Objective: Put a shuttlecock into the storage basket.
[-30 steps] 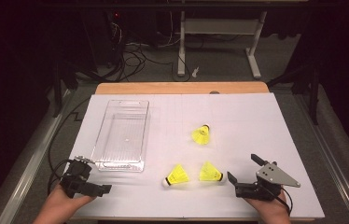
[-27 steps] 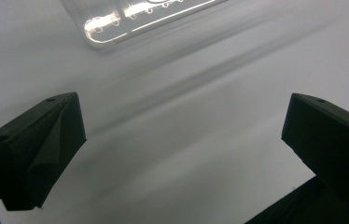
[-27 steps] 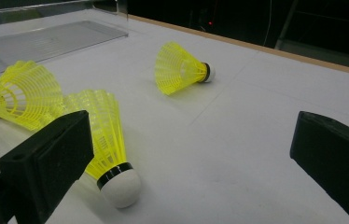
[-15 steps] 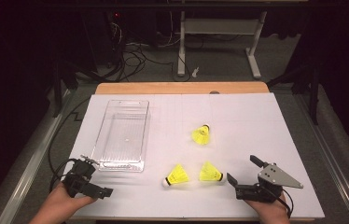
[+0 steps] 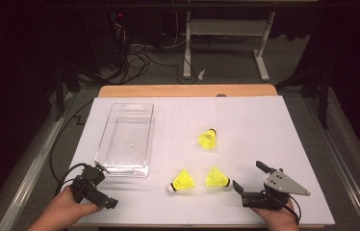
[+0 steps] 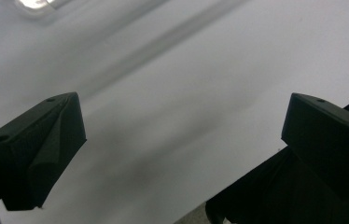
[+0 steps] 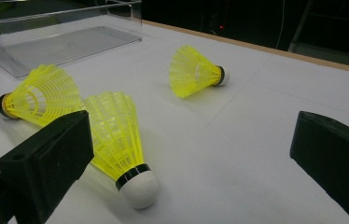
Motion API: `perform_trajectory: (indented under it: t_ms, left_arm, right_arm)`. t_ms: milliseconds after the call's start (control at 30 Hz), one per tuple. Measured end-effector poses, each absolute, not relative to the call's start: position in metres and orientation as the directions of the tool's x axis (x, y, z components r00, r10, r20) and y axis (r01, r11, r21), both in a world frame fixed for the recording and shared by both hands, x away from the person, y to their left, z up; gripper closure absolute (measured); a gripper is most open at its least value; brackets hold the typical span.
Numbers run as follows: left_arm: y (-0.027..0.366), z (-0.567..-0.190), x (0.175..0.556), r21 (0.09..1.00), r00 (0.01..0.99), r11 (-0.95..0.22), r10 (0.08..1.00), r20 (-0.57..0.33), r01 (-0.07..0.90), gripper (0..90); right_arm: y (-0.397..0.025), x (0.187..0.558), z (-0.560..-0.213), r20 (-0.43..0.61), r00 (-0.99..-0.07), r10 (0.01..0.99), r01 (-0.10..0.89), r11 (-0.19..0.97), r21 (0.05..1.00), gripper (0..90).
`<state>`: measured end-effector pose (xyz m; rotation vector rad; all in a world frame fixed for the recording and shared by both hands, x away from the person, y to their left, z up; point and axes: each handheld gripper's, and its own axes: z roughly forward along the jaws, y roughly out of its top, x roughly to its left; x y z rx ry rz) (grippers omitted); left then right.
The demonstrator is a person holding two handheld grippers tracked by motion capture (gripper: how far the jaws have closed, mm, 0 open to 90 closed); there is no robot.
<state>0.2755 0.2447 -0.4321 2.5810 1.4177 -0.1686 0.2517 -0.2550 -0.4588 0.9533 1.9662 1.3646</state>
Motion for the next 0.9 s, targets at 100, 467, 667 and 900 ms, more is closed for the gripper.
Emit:
perform_trajectory:
  t_ms: [100, 467, 667, 900]
  left_arm:
    - [0.24, -0.433, 0.275, 0.092, 0.546, -0.539, 0.816, -0.192, 0.838, 0.9]
    - [0.232, -0.433, 0.273, 0.082, 0.565, -0.561, 0.799, -0.206, 0.824, 0.9]
    - [0.225, -0.433, 0.273, 0.07, 0.584, -0.583, 0.786, -0.204, 0.809, 0.9]
    - [0.213, -0.431, 0.273, 0.065, 0.608, -0.609, 0.766, -0.207, 0.79, 0.8]
  right_arm:
    - [-0.255, 0.252, -0.459, -0.05, -0.595, 0.802, 0.236, 0.234, 0.943, 0.2]
    - [-0.256, 0.253, -0.459, -0.038, -0.593, 0.804, 0.24, 0.222, 0.945, 0.2]
    - [-0.255, 0.253, -0.459, -0.035, -0.604, 0.796, 0.239, 0.223, 0.945, 0.2]
    - [-0.255, 0.253, -0.459, -0.035, -0.61, 0.792, 0.239, 0.226, 0.944, 0.2]
